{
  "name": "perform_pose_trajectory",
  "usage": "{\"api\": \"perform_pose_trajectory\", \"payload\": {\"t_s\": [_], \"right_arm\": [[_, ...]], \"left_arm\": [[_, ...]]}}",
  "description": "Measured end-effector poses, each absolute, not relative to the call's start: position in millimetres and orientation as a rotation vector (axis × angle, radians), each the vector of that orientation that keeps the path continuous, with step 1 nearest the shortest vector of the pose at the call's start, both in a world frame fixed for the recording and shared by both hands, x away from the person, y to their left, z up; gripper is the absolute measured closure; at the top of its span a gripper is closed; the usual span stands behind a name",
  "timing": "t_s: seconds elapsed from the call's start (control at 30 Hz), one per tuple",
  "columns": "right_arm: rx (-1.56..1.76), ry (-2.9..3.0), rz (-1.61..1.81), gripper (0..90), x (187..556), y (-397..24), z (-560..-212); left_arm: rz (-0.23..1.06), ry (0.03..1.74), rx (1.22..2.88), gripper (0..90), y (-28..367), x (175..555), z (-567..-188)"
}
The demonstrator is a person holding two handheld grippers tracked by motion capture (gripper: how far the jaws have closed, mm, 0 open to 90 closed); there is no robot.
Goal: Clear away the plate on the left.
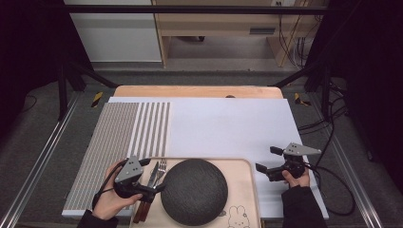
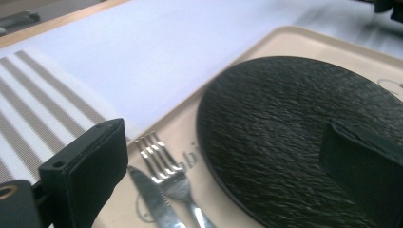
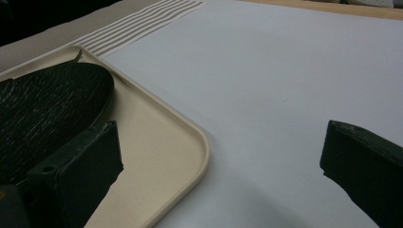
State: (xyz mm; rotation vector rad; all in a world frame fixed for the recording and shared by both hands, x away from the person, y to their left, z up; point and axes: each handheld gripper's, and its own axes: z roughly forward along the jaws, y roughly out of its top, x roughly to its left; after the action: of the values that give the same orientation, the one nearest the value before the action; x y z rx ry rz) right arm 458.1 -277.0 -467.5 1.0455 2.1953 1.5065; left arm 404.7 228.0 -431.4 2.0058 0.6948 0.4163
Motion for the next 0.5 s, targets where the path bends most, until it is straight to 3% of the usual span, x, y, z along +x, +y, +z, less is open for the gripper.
{"api": "perform_pose_trajectory", "payload": {"t_s": [0.5], "right_arm": [[1.033, 2.211, 1.493, 0.4, 458.7, -276.3, -468.8]], "left_arm": [[0.465, 0.901, 1.890, 2.2, 291.0, 420.4, -449.8]]}}
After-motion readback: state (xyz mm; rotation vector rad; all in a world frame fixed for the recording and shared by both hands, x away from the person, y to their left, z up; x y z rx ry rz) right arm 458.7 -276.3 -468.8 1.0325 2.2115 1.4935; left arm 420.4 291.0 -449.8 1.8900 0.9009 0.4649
